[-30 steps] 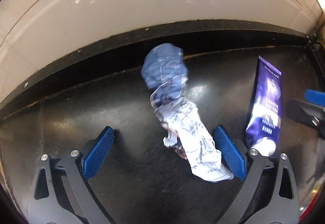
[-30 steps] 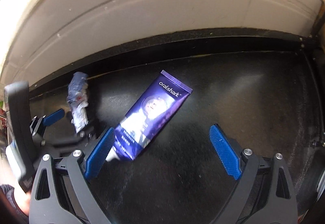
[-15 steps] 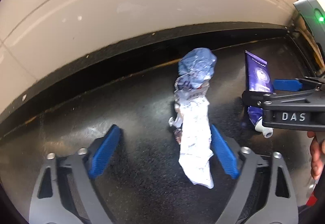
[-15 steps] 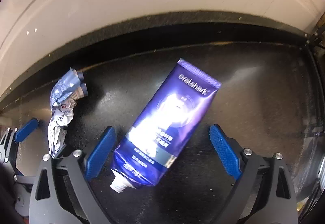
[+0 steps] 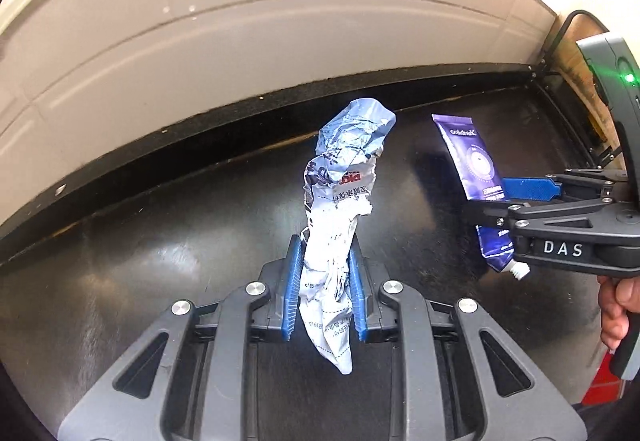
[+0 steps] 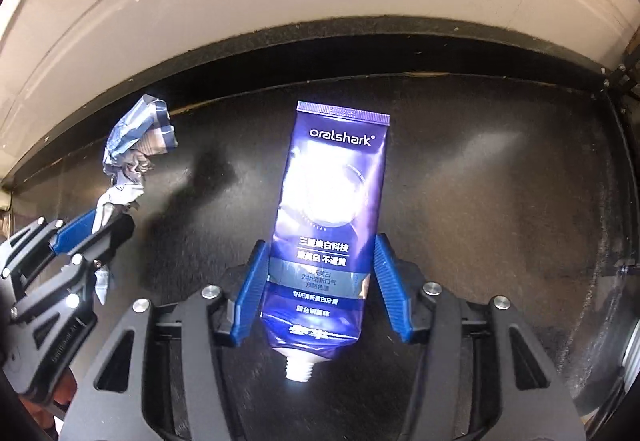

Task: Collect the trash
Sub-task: 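Grasp the crumpled foil with the left tool while the right tool grasps the purple toothpaste tube, then carry the foil and toothpaste tube to the black bin and release both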

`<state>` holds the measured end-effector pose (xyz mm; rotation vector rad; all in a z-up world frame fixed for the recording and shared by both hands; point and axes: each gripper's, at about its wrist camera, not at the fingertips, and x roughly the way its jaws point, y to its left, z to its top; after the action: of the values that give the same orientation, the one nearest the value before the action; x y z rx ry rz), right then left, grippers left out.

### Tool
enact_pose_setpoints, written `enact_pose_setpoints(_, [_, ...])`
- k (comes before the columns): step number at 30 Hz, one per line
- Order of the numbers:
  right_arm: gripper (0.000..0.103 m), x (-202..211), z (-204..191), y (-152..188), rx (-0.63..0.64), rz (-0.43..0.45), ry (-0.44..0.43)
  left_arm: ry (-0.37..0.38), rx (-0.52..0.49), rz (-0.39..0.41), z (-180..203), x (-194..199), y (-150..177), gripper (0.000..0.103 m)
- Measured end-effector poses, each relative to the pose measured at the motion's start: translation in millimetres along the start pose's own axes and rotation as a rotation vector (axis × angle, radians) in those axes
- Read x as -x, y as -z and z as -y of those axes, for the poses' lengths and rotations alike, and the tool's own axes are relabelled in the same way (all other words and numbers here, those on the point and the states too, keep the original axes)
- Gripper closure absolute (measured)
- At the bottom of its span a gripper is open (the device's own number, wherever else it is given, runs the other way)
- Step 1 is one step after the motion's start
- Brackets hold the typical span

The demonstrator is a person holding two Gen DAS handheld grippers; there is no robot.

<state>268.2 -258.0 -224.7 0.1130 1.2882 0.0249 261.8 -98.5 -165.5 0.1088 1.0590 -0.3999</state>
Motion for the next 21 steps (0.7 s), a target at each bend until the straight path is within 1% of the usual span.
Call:
enact_pose_setpoints(2, [0.05,10.3,-2.7,0.9,0.021,0.011,-0.01,-0.019,0.011,0.0,1.4,12.2,4.4,0.081])
enact_pose_setpoints(3, [0.05,16.0,-3.6,2.6,0.03,0.017,-0.015,-0.028,0.025,0.006,-6.1,21.2,5.9,0.081])
enact_pose_setpoints(6, [0.05,33.6,-9.1,3.7,0.062,0.045,-0.035,-0.061,0.058,0.032,-6.0,46.1,16.1,0.081])
enact_pose_setpoints(7, [0.05,37.1,-12.2,12.3,0.073,0.054,-0.042,-0.071,0.069,0.04,-8.2,58.6,21.4,0.081])
enact_pose_setpoints(11, [0.05,65.7,-31.3,23.9,0.156,0.094,-0.08,-0.125,0.134,0.068,-17.2,97.4,47.8,0.081])
enact_pose_setpoints(12, [0.05,68.8,-30.6,27.0,0.177,0.1,-0.09,-0.141,0.16,0.073,-21.3,109.5,58.4,0.081])
enact_pose_setpoints(14, [0.05,80.3,-44.9,33.6,0.222,0.112,-0.112,-0.161,0.208,0.079,-30.9,128.2,75.4,0.081])
enact_pose_setpoints(15, [0.05,87.4,-57.0,39.0,0.257,0.118,-0.13,-0.184,0.233,0.084,-33.8,140.3,87.1,0.081])
enact_pose_setpoints(17, [0.05,100.7,-68.8,42.7,0.308,0.124,-0.158,-0.226,0.287,0.091,-40.1,161.7,110.6,0.081])
enact_pose_setpoints(20, [0.05,118.9,-111.7,61.6,0.413,0.129,-0.209,-0.276,0.371,0.097,-45.6,183.7,141.0,0.081])
enact_pose_setpoints(21, [0.05,121.2,-119.2,67.7,0.441,0.129,-0.223,-0.302,0.411,0.099,-50.8,196.9,159.4,0.081])
